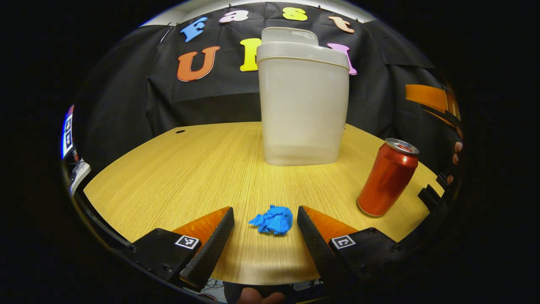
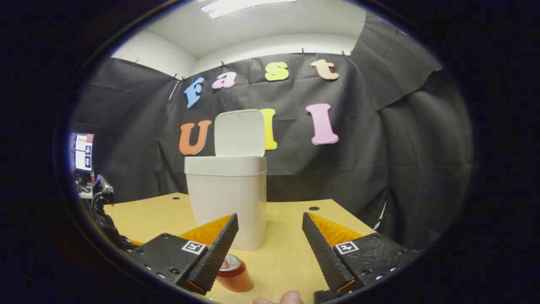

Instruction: Press the lid of the desktop garbage bin to open it, pick up the crumpled paper on the desktop and throw it into the bin, then pick up the pop can on the desktop and drop it into the bin, and finally close the garbage bin lid.

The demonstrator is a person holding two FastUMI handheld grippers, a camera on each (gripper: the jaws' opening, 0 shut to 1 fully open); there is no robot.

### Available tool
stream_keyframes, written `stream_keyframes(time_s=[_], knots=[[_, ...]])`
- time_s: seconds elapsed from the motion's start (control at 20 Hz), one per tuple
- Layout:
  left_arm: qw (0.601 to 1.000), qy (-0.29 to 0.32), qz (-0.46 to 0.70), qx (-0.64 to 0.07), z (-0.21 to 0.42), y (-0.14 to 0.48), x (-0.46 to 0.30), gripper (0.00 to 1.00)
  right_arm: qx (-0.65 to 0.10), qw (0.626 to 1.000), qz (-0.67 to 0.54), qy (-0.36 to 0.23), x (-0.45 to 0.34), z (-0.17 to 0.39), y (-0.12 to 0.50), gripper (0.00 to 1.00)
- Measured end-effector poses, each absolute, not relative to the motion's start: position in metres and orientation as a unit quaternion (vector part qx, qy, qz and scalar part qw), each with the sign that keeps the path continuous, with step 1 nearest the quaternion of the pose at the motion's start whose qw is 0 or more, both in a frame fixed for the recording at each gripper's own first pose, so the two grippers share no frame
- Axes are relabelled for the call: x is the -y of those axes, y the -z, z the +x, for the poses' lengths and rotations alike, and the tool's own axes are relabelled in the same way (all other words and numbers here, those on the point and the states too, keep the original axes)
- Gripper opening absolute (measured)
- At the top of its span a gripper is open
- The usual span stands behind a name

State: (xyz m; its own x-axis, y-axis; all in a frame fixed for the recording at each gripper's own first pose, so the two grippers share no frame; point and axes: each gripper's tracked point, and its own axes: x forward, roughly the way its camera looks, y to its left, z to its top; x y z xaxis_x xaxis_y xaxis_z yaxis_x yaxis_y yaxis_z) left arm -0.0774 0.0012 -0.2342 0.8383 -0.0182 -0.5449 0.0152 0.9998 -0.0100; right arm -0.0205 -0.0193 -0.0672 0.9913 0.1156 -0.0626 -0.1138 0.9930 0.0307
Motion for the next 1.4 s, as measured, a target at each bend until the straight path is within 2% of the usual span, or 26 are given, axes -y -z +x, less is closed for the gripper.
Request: stream_keyframes(time_s=[0.25,0.55,0.7,0.75,0.85,0.95,1.15,1.3,1.4], knots=[[0.955,0.014,0.003,-0.295,-0.08,0.241,0.001,0.97,-0.043,0.997,0.019,-0.056,0.022,-0.027,0.078,0.95],[0.954,0.013,0.004,-0.3,-0.082,0.24,-0.003,0.85,-0.054,0.997,0.025,-0.056,0.023,-0.032,0.084,0.95],[0.954,0.021,0.009,-0.3,-0.084,0.24,-0.006,0.67,-0.049,0.997,0.02,-0.059,0.019,-0.04,0.083,0.95],[0.954,0.022,0.009,-0.299,-0.084,0.24,-0.008,0.65,-0.048,0.997,0.018,-0.06,0.018,-0.041,0.083,0.95],[0.954,0.022,0.009,-0.298,-0.083,0.241,-0.01,0.48,-0.05,0.997,0.017,-0.06,0.019,-0.043,0.085,0.94],[0.955,0.019,0.003,-0.296,-0.084,0.243,-0.01,0.38,-0.054,0.997,0.021,-0.06,0.02,-0.044,0.087,0.95],[0.955,0.017,-0.02,-0.294,-0.083,0.242,-0.009,0.27,-0.061,0.996,0.032,-0.063,0.017,-0.046,0.09,0.95],[0.958,0.013,-0.019,-0.285,-0.081,0.235,-0.014,0.27,-0.063,0.995,0.032,-0.07,0.008,-0.051,0.092,0.93],[0.961,0.011,-0.019,-0.274,-0.077,0.228,-0.018,0.27,-0.065,0.995,0.03,-0.073,0.002,-0.054,0.095,0.96]])
